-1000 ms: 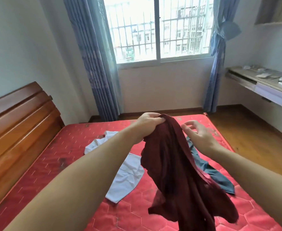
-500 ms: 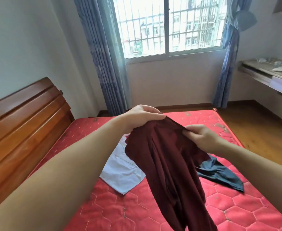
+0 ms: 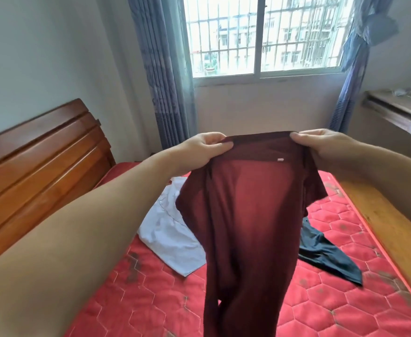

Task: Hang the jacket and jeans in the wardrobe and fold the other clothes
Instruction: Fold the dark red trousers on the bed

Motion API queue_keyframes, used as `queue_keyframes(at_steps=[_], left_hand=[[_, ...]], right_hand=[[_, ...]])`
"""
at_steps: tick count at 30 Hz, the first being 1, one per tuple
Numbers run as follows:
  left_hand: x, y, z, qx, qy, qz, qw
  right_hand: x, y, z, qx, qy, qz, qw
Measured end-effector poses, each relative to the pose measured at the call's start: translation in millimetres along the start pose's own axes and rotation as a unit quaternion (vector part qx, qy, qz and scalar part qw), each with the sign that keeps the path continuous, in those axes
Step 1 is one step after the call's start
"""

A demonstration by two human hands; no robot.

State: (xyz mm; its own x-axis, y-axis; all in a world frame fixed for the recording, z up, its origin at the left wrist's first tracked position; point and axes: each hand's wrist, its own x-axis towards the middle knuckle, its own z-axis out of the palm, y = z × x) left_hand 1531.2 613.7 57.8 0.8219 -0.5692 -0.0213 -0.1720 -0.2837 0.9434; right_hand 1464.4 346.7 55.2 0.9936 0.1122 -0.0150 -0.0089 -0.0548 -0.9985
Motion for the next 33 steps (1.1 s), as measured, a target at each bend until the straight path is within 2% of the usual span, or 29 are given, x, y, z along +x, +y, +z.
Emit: queue_keyframes(at_steps=[5, 8, 9, 11, 13, 15, 17, 18, 20, 22, 25, 26, 28, 30, 33], left_hand=[[-1.7, 13.9, -11.1, 0.056, -0.032, -0.029, 0.998], [-4.1, 19.9, -23.0, 0.109, -0.042, -0.047, 0.992], [-4.8, 21.4, -26.6, 0.113, -0.036, -0.052, 0.992], [-5.2, 25.1, -31.3, 0.086, -0.025, -0.057, 0.994], [-5.0, 31.6, -35.0, 0.049, -0.044, -0.058, 0.996], [-2.8, 39.3, -41.9, 0.064, -0.093, -0.069, 0.991], [1.2, 42.4, -50.1, 0.174, -0.114, -0.098, 0.973], [4.0, 42.7, -52.9, 0.268, -0.097, -0.103, 0.953], [11.4, 39.3, -56.5, 0.432, -0.037, -0.089, 0.897], [15.3, 36.1, -57.8, 0.489, 0.03, -0.053, 0.87], [19.2, 29.0, -64.1, 0.5, 0.114, 0.012, 0.858], [20.0, 27.5, -66.4, 0.485, 0.127, 0.02, 0.865], [18.9, 27.2, -67.1, 0.386, 0.137, 0.016, 0.912], [15.8, 29.2, -64.6, 0.254, 0.137, 0.005, 0.957], [12.5, 32.8, -59.8, 0.128, 0.124, -0.029, 0.984]], right_hand=[[5.8, -16.9, 5.5, -0.038, 0.036, -0.031, 0.998], [0.5, -27.2, 5.6, -0.142, 0.064, -0.062, 0.986], [0.3, -29.0, 1.9, -0.217, 0.074, -0.095, 0.969], [-1.2, -28.1, -2.5, -0.395, 0.082, -0.171, 0.899], [0.4, -23.6, -7.4, -0.48, 0.112, -0.221, 0.841], [3.2, -24.2, -10.2, -0.487, 0.118, -0.238, 0.832], [7.9, -24.9, -15.9, -0.485, 0.092, -0.211, 0.844], [9.1, -25.9, -18.1, -0.495, 0.081, -0.199, 0.842], [10.4, -28.1, -21.8, -0.541, 0.078, -0.203, 0.812], [6.5, -30.4, -21.0, -0.588, 0.088, -0.235, 0.769], [2.4, -27.7, -26.4, -0.647, 0.127, -0.262, 0.705], [0.8, -26.2, -28.7, -0.663, 0.146, -0.268, 0.684], [-0.1, -21.7, -34.8, -0.68, 0.166, -0.275, 0.659], [-0.2, -19.2, -37.9, -0.676, 0.168, -0.255, 0.67], [4.5, -15.0, -41.8, -0.659, 0.191, -0.194, 0.701]])
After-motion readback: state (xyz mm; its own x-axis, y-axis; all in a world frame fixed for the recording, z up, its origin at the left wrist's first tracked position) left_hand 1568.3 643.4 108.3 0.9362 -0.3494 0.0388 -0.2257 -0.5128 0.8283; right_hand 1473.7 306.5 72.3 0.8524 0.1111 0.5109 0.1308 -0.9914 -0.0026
